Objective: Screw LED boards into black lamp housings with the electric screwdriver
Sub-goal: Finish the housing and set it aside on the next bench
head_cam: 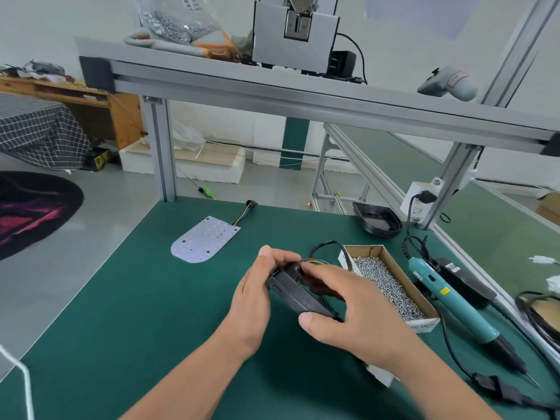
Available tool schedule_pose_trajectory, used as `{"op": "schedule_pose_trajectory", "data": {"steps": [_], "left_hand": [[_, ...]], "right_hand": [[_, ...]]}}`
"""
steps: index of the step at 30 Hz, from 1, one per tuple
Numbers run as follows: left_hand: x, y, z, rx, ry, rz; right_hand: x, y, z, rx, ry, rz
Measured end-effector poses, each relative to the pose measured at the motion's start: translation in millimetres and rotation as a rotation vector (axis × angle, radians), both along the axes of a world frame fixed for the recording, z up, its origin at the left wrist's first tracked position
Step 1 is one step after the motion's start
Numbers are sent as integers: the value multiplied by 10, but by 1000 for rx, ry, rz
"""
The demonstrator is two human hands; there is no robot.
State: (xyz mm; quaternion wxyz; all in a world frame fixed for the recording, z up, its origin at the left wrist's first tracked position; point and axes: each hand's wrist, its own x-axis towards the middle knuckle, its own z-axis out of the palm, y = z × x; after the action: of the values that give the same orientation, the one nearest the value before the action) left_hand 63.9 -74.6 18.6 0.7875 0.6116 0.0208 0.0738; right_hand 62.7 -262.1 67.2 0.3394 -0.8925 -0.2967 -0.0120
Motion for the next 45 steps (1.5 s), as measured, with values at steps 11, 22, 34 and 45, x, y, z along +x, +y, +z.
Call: {"op": "schedule_pose_trajectory", "data": {"steps": [11,22,34,45], "left_hand": [[40,-69,-37,-3,-11,82],[25,6,-49,127,-13,167],[72,304,-66,559,237,449],[125,390,-103,710,180,326]], "right_hand": [[95,-15,39,-11,12,112],[293,-344,-80,401,105,-280],[280,-403,-97,-574,74,-125],[182,-286,-177,-718,-58,-106]]}}
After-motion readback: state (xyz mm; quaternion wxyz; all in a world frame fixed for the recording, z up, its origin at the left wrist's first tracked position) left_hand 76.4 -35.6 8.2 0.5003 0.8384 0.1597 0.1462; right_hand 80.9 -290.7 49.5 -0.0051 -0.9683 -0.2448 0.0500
